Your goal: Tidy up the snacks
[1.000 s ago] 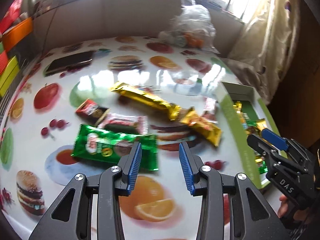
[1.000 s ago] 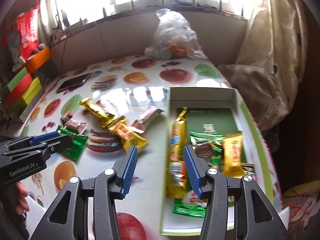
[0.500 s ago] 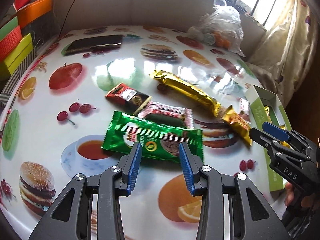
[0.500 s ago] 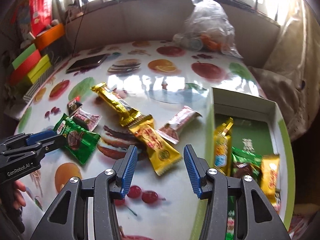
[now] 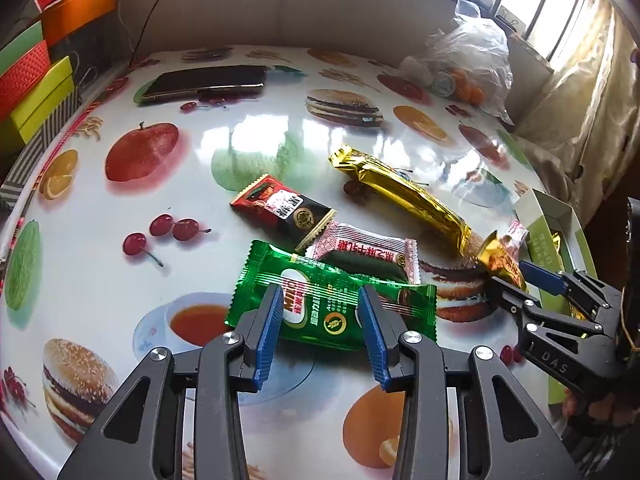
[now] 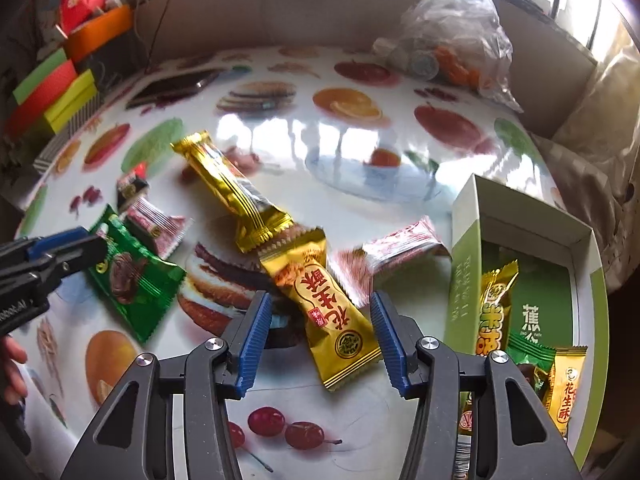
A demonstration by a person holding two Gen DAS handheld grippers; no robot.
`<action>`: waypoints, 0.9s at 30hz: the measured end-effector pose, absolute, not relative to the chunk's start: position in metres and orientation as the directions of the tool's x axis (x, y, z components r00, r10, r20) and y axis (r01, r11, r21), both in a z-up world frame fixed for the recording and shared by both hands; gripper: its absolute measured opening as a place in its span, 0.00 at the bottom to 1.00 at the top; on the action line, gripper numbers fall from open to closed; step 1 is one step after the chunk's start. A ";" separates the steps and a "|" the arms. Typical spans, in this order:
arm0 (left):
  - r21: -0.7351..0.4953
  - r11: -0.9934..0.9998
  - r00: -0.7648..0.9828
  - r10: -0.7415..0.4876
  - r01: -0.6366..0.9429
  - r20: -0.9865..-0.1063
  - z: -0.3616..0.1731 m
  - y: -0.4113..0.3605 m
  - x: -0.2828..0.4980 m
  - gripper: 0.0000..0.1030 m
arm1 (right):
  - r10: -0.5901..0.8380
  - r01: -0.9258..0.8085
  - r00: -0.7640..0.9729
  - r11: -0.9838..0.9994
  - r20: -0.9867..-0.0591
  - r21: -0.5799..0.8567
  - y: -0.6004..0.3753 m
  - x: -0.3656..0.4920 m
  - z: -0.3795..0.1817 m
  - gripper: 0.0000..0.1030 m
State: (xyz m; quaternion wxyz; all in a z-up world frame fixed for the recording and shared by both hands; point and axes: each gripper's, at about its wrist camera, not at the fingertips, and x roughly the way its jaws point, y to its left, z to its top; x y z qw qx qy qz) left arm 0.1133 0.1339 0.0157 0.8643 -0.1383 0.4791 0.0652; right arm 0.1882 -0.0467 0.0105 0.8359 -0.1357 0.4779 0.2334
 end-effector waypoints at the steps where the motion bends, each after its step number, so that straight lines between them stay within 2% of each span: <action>1: -0.174 0.953 0.530 -0.018 -0.247 -0.848 0.015 0.134 0.114 0.39 | 0.263 -0.520 0.429 0.854 -0.864 0.002 -0.047 0.189 0.009 0.49; 6: -0.171 0.954 0.528 -0.016 -0.247 -0.849 0.013 0.134 0.115 0.39 | 0.285 -0.524 0.424 0.851 -0.860 0.023 -0.047 0.184 0.009 0.30; 10: -0.166 0.953 0.521 -0.010 -0.254 -0.854 0.011 0.137 0.113 0.39 | 0.295 -0.532 0.422 0.846 -0.857 0.029 -0.044 0.182 0.009 0.24; 17: -0.178 0.948 0.522 -0.015 -0.263 -0.853 0.011 0.144 0.106 0.39 | 0.364 -0.603 0.375 0.794 -0.853 0.073 -0.024 0.165 0.010 0.23; 27: -0.192 0.932 0.532 0.002 -0.308 -0.847 0.015 0.158 0.097 0.39 | 0.393 -0.709 0.315 0.703 -0.864 0.061 0.006 0.132 0.010 0.23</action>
